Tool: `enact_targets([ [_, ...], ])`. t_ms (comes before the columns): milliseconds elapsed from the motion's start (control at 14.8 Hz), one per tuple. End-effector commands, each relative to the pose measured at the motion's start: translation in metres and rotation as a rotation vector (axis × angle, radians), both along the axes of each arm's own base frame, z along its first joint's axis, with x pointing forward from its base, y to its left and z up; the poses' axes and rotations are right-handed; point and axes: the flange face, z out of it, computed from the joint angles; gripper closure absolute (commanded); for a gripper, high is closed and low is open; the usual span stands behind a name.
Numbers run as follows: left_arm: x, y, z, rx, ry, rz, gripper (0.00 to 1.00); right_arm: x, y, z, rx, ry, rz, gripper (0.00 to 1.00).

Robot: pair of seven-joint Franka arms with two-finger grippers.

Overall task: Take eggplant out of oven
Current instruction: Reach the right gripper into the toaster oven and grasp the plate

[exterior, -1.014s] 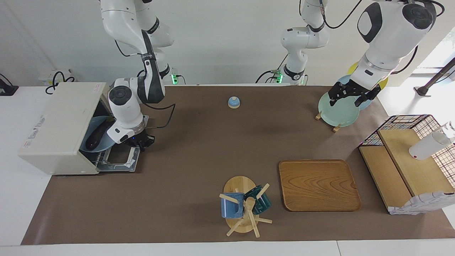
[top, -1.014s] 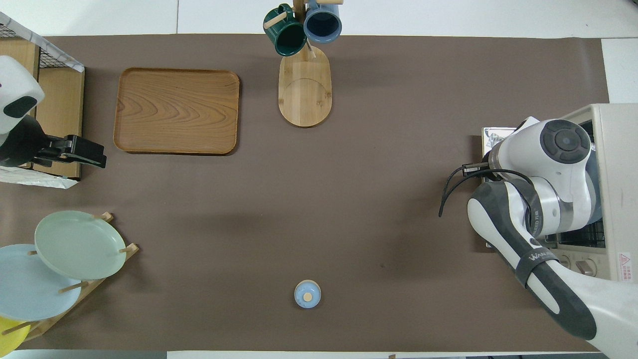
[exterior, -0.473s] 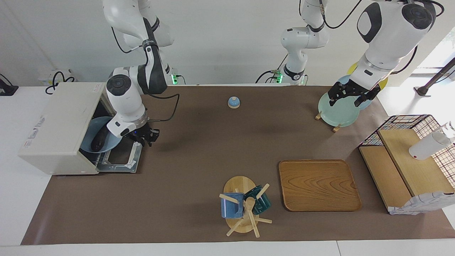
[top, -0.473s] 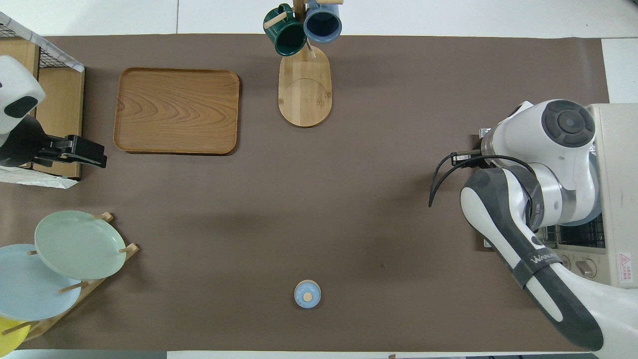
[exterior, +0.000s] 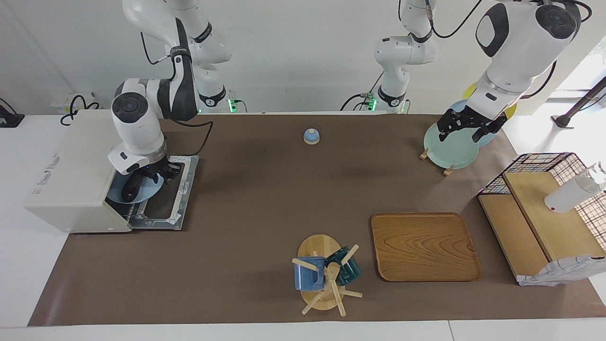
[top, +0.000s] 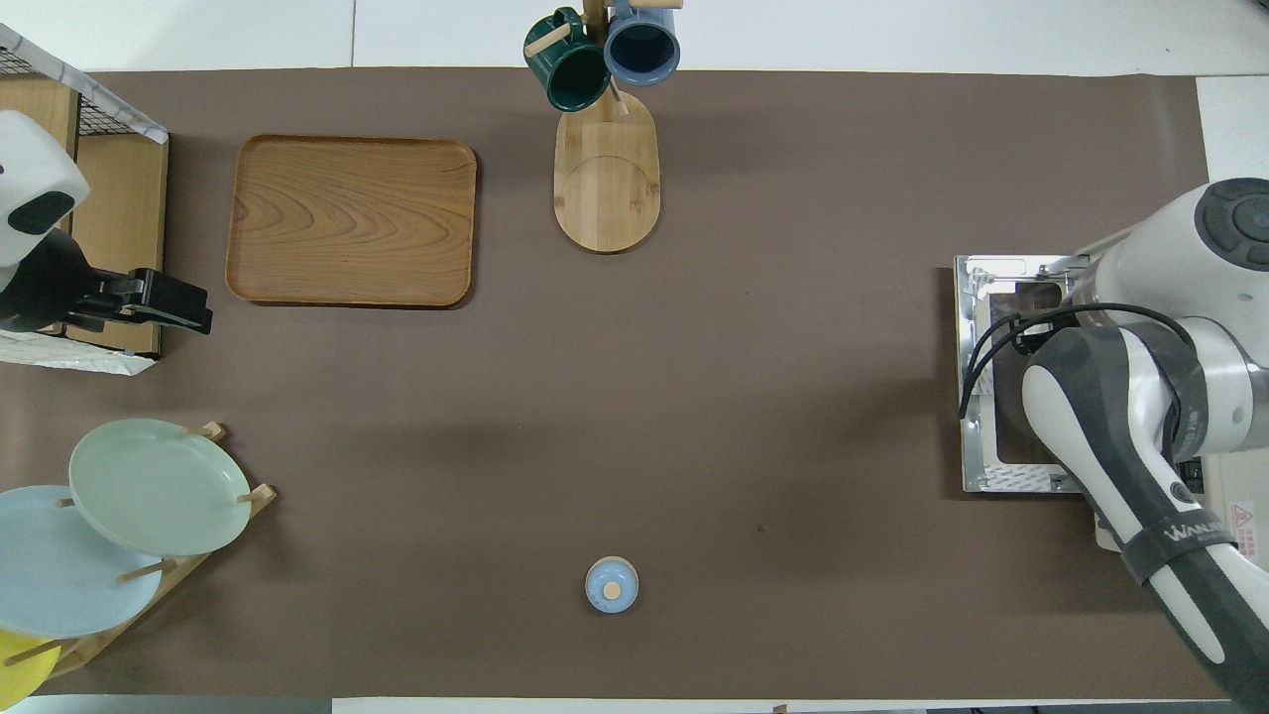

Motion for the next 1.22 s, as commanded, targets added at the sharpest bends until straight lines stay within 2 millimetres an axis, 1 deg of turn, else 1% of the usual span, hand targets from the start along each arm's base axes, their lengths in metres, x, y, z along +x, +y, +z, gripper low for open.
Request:
enact_targets([
  [0,-0.004,0.004,0.006,0.014,-0.004,-0.001,0.0,-0.012,-0.012,-0.007,-0.002,-0.025,0.026,0.68],
  [68,-0.004,0.004,0.006,0.013,-0.006,-0.001,0.0,-0.013,-0.012,-0.01,0.0,-0.031,0.028,0.68],
  [473,-0.004,0.004,0.006,0.013,-0.007,-0.002,0.0,-0.012,-0.011,-0.01,0.0,-0.038,0.031,0.7],
  [609,-0.004,0.004,0.006,0.013,-0.007,-0.002,0.0,-0.013,-0.012,-0.011,0.003,-0.039,0.027,0.72],
  [676,-0.004,0.003,0.006,0.013,-0.007,-0.005,0.0,-0.015,-0.012,-0.016,0.006,-0.052,0.029,0.75],
  [812,-0.004,0.004,0.006,0.013,-0.006,-0.004,0.0,-0.021,-0.02,-0.024,0.012,-0.081,0.024,0.77],
  [879,-0.004,0.003,0.006,0.013,-0.006,-0.006,0.0,-0.021,-0.019,-0.025,0.012,-0.08,0.025,0.81],
  [947,-0.004,0.003,0.006,0.013,-0.006,-0.006,0.0,-0.021,-0.017,-0.025,0.013,-0.078,0.031,0.95],
  [1014,-0.004,0.004,0.006,0.013,-0.006,-0.004,0.0,-0.02,-0.015,-0.024,0.013,-0.076,0.037,1.0],
  [1082,-0.004,0.003,0.006,0.013,-0.004,-0.006,0.0,-0.02,-0.013,-0.023,0.012,-0.071,0.041,1.0],
  [1150,-0.004,0.004,0.006,0.013,-0.004,-0.004,0.0,-0.017,-0.005,-0.019,0.009,-0.061,0.054,1.0],
])
